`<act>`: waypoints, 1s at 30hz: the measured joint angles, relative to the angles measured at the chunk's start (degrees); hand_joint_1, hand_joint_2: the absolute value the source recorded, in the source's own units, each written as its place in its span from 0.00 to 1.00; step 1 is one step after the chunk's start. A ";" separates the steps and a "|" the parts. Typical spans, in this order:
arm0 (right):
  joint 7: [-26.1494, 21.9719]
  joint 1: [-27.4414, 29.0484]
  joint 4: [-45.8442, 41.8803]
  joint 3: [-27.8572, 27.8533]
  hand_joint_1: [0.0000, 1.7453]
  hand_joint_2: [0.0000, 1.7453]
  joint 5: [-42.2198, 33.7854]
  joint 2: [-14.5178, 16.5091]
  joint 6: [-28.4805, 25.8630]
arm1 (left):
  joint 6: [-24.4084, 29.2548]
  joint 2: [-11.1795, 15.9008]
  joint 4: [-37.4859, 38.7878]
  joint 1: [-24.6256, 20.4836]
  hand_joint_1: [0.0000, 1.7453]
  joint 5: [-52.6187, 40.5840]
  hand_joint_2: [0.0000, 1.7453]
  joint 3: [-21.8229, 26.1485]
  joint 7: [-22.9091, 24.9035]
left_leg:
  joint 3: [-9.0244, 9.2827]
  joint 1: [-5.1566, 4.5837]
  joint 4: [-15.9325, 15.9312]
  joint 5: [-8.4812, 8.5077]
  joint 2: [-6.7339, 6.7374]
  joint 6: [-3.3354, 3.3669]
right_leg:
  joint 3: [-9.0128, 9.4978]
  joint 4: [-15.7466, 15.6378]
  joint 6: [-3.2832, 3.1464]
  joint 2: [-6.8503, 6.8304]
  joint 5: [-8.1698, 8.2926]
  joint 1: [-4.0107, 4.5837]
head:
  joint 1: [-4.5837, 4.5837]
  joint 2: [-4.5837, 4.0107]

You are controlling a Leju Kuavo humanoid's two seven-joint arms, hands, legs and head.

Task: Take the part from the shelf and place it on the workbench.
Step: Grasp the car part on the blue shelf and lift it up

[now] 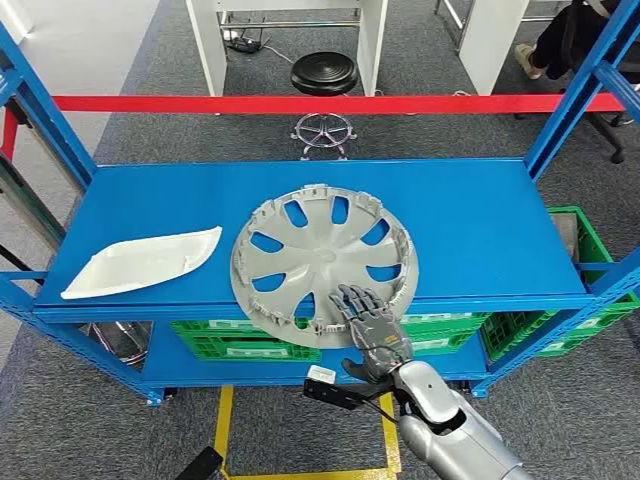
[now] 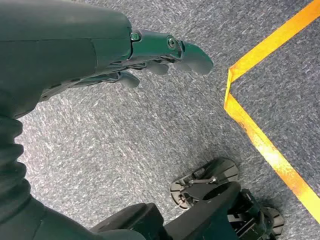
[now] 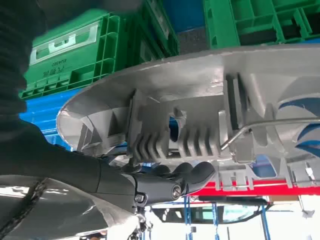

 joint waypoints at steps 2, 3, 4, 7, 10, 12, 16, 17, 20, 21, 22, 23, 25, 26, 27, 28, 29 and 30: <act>0.01 -0.08 0.24 0.07 1.00 1.00 0.10 0.10 -0.50 | 0.02 -0.01 -0.01 -0.01 0.00 -0.03 1.00 0.00 0.00 | 0.00 0.00 0.00 0.00 0.00 0.00 | 0.00 0.00 0.00 0.00 0.00 0.00 | 0.00 0.00; 0.05 -0.14 0.45 0.14 1.00 1.00 0.26 0.20 -1.12 | 0.06 -0.02 -0.02 -0.02 0.00 -0.11 1.00 0.00 0.00 | 0.00 0.00 0.00 0.01 0.00 -0.01 | 0.00 0.00 0.00 0.00 0.00 0.00 | 0.00 0.00; 0.13 -0.16 0.60 0.22 1.00 1.00 0.50 0.26 -1.80 | 0.12 -0.02 -0.03 -0.03 0.00 -0.24 1.00 0.00 0.00 | 0.00 0.00 0.00 0.01 0.00 -0.01 | 0.00 0.00 0.00 -0.01 0.00 0.00 | 0.00 0.00; 0.39 -0.06 0.85 0.49 1.00 1.00 1.57 0.41 -4.31 | 0.35 -0.01 -0.21 -0.04 0.00 -0.69 1.00 0.00 0.00 | -0.01 0.00 0.00 0.01 -0.01 -0.01 | -0.01 0.00 0.00 -0.01 0.00 0.00 | 0.00 0.00; 0.57 0.50 0.80 0.55 1.00 1.00 3.00 0.44 -7.27 | 0.51 -0.02 -0.48 -0.07 0.00 -1.15 1.00 0.00 0.00 | -0.02 0.00 0.00 0.01 -0.01 -0.01 | -0.01 0.00 0.00 -0.01 0.00 0.00 | 0.01 0.00; 0.64 1.05 0.24 0.43 1.00 1.00 3.96 0.44 -9.37 | 0.58 -0.02 -0.67 -0.07 0.00 -1.51 1.00 0.01 0.00 | -0.02 0.00 0.00 0.01 -0.01 -0.01 | -0.01 0.00 0.00 -0.01 0.00 0.00 | 0.00 0.00; 0.51 2.19 -2.03 -0.08 1.00 1.00 5.08 0.48 -12.04 | 0.78 -0.02 -0.89 -0.05 0.00 -2.01 1.00 0.07 -0.01 | -0.03 0.00 0.00 0.01 -0.01 -0.01 | -0.02 0.00 0.00 -0.01 0.00 0.00 | 0.01 0.00; 0.42 2.50 -2.72 -0.28 1.00 1.00 5.31 0.51 -12.54 | 0.86 -0.02 -0.93 -0.05 0.00 -2.14 1.00 0.09 -0.03 | -0.03 0.00 0.00 0.01 -0.01 -0.01 | -0.02 0.00 0.00 -0.01 0.00 0.00 | 0.00 0.00; 0.29 4.15 -5.76 -1.19 1.00 1.00 6.36 0.92 -13.68 | 1.22 -0.02 -1.04 0.01 0.00 -2.53 1.00 0.16 -0.20 | -0.04 0.00 0.00 0.01 -0.02 -0.01 | -0.02 0.00 0.00 -0.02 -0.01 0.00 | 0.00 0.00; 0.24 4.94 -7.07 -1.58 1.00 1.00 6.83 1.14 -13.94 | 1.34 -0.02 -1.07 0.07 0.00 -2.58 1.00 0.25 -0.36 | -0.05 0.00 0.00 0.01 -0.02 -0.01 | -0.03 0.00 0.00 -0.03 -0.01 0.00 | 0.00 0.00; 0.14 5.74 -8.42 -1.97 1.00 1.00 7.25 1.34 -14.25 | 1.45 -0.03 -1.09 0.14 0.00 -2.61 1.00 0.39 -0.56 | -0.06 0.00 0.00 0.01 -0.03 -0.01 | -0.04 0.00 0.00 -0.03 -0.01 0.00 | 0.00 0.00; 0.00 6.46 -9.58 -2.28 1.00 1.00 7.55 1.48 -14.61 | 1.52 -0.03 -1.11 0.20 0.00 -2.62 1.00 0.57 -0.79 | -0.08 0.00 0.00 0.01 -0.03 -0.01 | -0.05 0.00 0.00 -0.03 -0.01 0.00 | 0.00 0.00; -0.23 7.51 -11.69 -2.89 1.00 1.00 7.92 1.66 -15.47 | 1.63 -0.07 -1.13 0.31 0.00 -2.58 1.00 0.96 -1.20 | -0.10 0.00 0.00 0.01 -0.03 -0.01 | -0.07 0.00 0.00 -0.03 -0.01 0.00 | 0.00 0.00; -0.36 7.87 -12.62 -3.21 1.00 1.00 8.02 1.72 -15.94 | 1.62 -0.08 -1.14 0.37 0.00 -2.40 1.00 1.12 -1.42 | -0.10 0.00 0.00 0.01 -0.03 -0.01 | -0.08 0.00 0.00 -0.03 -0.01 0.00 | 0.00 0.00; -0.58 8.20 -13.54 -3.56 1.00 1.00 8.09 1.77 -16.61 | 1.46 -0.10 -1.17 0.47 0.00 -1.96 1.00 1.37 -1.77 | -0.10 0.00 0.00 0.01 -0.03 -0.01 | -0.08 0.00 0.00 -0.02 -0.01 0.00 | 0.00 0.00; -0.90 8.55 -14.39 -3.92 1.00 1.00 8.14 1.79 -17.41 | 1.15 -0.10 -1.22 0.60 0.00 -1.36 1.00 1.75 -2.26 | -0.10 0.00 0.00 0.01 -0.03 -0.01 | -0.08 0.00 0.00 -0.02 -0.01 0.00 | 0.00 0.00; -1.33 8.99 -15.41 -4.31 1.00 1.00 8.22 1.81 -18.33 | 0.74 -0.11 -1.26 0.78 0.00 -0.60 1.00 2.29 -2.90 | -0.10 0.00 0.00 0.00 -0.03 -0.01 | -0.08 0.00 0.00 -0.02 -0.01 0.00 | 0.00 0.00; -1.74 9.43 -16.48 -4.65 1.00 1.00 8.33 1.81 -19.21 | 0.33 -0.12 -1.30 0.97 0.00 0.07 1.00 2.91 -3.52 | -0.10 0.00 0.00 0.00 -0.03 -0.01 | -0.08 0.00 0.00 -0.02 -0.01 0.00 | 0.00 0.00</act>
